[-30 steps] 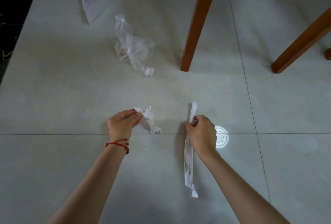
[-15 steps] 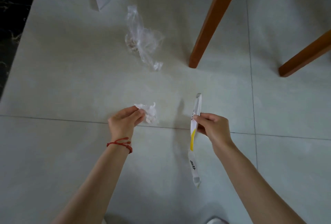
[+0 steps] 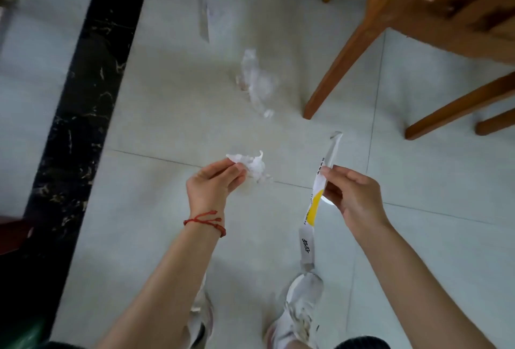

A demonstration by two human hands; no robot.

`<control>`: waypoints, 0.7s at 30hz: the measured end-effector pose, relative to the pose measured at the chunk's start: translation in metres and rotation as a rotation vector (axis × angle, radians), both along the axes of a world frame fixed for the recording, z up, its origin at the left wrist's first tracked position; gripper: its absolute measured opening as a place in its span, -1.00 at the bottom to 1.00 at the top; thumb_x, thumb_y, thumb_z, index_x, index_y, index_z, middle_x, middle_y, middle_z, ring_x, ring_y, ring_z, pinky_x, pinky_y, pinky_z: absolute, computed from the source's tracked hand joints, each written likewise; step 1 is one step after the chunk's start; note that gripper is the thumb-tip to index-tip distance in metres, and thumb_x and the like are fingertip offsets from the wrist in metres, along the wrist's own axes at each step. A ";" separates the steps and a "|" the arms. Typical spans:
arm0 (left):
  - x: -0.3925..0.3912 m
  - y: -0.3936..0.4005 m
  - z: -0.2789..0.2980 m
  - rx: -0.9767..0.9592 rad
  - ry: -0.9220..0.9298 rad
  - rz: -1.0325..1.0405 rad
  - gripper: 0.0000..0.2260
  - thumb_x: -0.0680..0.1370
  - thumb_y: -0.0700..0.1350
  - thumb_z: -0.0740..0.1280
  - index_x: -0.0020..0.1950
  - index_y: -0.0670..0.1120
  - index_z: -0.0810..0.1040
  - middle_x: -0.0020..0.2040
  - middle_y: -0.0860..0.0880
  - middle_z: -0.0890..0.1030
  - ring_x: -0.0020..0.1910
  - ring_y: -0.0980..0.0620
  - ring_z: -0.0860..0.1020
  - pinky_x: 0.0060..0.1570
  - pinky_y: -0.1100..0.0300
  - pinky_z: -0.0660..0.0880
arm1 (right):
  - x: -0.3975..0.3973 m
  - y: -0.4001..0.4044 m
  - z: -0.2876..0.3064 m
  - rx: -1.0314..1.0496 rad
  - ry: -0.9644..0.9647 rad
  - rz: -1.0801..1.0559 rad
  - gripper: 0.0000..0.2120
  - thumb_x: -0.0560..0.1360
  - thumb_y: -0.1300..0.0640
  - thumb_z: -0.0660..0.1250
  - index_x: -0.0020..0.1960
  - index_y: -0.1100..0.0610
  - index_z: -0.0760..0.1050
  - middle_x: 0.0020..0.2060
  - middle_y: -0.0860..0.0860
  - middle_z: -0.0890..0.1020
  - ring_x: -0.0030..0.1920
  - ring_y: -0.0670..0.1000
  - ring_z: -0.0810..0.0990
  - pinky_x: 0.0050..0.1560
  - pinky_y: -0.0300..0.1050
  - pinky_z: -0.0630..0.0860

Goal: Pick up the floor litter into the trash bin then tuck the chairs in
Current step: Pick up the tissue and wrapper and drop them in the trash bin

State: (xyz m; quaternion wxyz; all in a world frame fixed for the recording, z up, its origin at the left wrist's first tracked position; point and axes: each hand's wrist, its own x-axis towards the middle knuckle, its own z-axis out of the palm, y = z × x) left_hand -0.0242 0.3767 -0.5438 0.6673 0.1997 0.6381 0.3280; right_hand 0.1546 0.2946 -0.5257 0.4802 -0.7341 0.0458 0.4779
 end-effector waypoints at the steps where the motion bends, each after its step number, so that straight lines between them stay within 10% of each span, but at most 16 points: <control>1: -0.004 0.002 0.018 0.004 0.001 0.000 -0.91 0.40 -0.42 0.36 -0.18 -0.27 0.59 -0.41 -0.01 0.66 -0.37 0.09 0.62 -0.27 0.32 0.57 | -0.005 0.002 0.017 0.006 0.008 0.009 -0.92 0.37 0.30 0.42 -0.28 0.19 0.59 -0.51 -0.04 0.61 -0.44 -0.09 0.56 -0.35 -0.31 0.55; 21: -0.084 0.025 0.384 0.100 -0.057 0.132 -0.88 0.37 -0.45 0.35 -0.22 -0.25 0.58 -0.42 -0.04 0.66 -0.38 0.06 0.63 -0.28 0.29 0.58 | -0.082 0.044 0.377 0.134 -0.093 0.068 -0.94 0.39 0.30 0.40 -0.15 0.19 0.61 -0.46 -0.06 0.65 -0.41 -0.12 0.59 -0.35 -0.35 0.53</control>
